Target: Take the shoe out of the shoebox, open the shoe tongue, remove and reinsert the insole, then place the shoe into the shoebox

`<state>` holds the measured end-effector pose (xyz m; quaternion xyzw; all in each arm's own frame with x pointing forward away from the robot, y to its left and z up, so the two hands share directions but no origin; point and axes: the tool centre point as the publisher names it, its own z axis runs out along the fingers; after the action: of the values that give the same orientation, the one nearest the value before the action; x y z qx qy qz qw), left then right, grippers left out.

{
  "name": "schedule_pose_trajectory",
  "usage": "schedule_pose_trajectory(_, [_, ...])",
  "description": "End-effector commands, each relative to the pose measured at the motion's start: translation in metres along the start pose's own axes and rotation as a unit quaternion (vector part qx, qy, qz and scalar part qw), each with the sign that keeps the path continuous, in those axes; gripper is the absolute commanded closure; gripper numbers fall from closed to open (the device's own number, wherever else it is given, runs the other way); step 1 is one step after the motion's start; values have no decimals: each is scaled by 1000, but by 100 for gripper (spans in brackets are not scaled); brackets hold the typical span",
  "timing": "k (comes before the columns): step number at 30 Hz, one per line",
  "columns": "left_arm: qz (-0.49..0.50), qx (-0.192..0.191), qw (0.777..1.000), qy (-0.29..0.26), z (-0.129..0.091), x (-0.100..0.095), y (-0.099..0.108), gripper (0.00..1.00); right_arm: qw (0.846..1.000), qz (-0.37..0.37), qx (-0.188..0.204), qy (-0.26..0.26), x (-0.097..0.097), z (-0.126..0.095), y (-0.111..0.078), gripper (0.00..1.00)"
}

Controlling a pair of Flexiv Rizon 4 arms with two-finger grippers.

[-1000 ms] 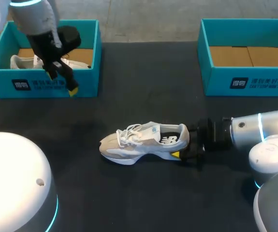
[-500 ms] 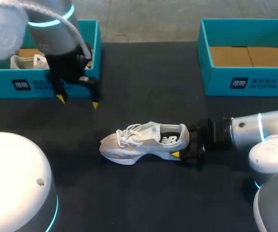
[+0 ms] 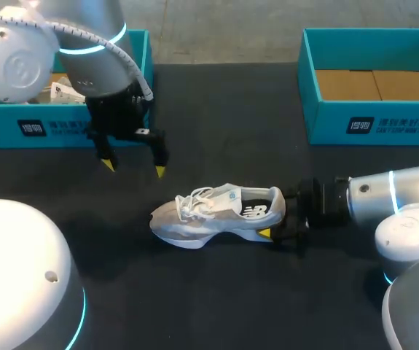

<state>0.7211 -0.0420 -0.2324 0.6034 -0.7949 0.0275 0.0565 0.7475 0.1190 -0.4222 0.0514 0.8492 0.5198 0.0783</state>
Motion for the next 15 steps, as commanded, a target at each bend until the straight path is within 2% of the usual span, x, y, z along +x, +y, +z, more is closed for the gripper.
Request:
schedule_pose_trajectory(1, [0,0,1000,0,0,0,0,0,1000,0,3,-1,1,2,1,100])
schedule_pose_trajectory(4, [0,0,1000,0,0,0,0,0,1000,0,3,-1,1,2,1,100])
schedule_pose_trajectory(6, [-6,10,1000,19,6,7,-1,0,1000,0,3,-1,1,2,1,100])
schedule_pose_trajectory(11, [-45,39,998,15,16,27,-3,0,1000,0,3,-1,1,2,1,100])
schedule_pose_trajectory(15, [-26,24,999,27,27,39,-5,0,1000,0,3,-1,1,2,1,100])
